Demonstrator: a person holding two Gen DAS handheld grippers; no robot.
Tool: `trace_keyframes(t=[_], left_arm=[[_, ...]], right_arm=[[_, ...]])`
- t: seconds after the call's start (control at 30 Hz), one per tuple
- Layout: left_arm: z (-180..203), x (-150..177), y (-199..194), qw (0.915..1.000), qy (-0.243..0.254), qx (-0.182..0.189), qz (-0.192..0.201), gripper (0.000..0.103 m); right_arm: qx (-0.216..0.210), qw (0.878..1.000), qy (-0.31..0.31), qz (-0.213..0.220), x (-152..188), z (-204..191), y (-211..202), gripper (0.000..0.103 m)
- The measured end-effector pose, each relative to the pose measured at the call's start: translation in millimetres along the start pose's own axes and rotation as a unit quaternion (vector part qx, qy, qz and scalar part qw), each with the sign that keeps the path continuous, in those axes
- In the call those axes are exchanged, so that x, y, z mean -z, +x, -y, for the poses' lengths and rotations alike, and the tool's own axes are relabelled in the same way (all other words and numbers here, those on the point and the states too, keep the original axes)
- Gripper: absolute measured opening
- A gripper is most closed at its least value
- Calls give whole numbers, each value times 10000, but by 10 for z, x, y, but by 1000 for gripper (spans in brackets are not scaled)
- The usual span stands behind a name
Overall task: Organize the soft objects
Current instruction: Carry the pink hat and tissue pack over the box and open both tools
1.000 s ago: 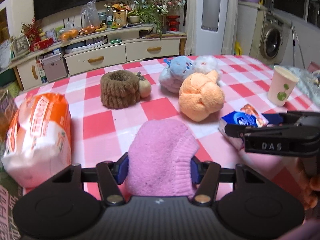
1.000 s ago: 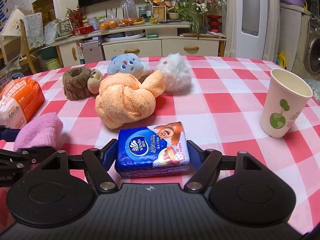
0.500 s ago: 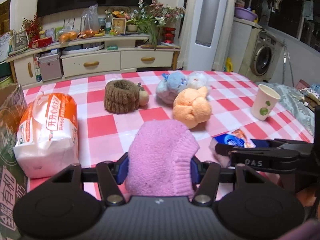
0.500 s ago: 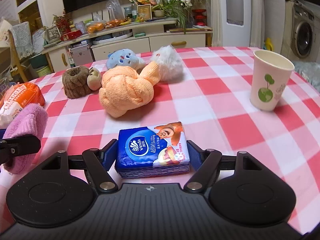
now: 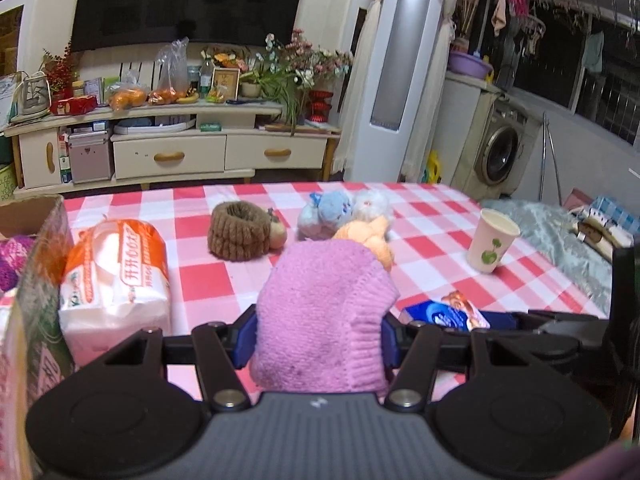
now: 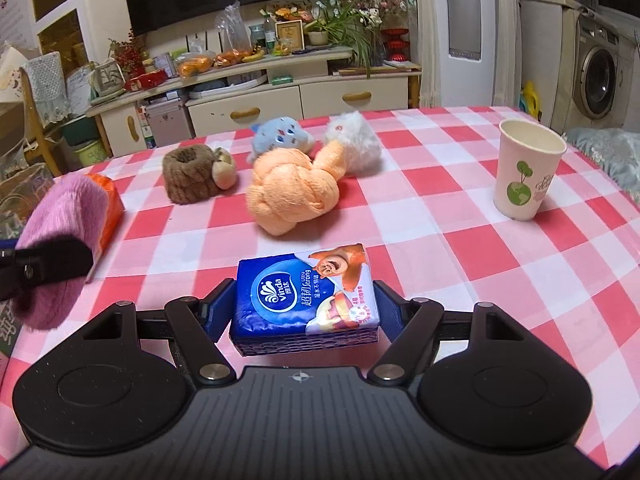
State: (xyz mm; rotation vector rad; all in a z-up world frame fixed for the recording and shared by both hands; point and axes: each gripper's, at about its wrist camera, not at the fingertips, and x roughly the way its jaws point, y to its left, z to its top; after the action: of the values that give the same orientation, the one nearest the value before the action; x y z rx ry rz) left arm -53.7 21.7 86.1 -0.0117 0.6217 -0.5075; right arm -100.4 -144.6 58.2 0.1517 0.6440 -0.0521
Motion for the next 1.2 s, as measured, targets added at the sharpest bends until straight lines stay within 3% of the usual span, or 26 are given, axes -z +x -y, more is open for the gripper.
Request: trace_keyframes(t=[0.63, 0.9, 1.2], left_arm=[[-377, -137, -520, 9961, -490, 103, 720, 59], [-601, -182, -681, 9923, -740, -39, 992, 59], [-970, -215, -886, 9843, -1128, -377, 1302, 59]], right_arm=[[-322, 9957, -462, 733, -293, -386, -384, 90], [-540, 9894, -862, 1035, -379, -722, -478, 90], [-1106, 9787, -1214, 1230, -475, -1162, -545, 90]])
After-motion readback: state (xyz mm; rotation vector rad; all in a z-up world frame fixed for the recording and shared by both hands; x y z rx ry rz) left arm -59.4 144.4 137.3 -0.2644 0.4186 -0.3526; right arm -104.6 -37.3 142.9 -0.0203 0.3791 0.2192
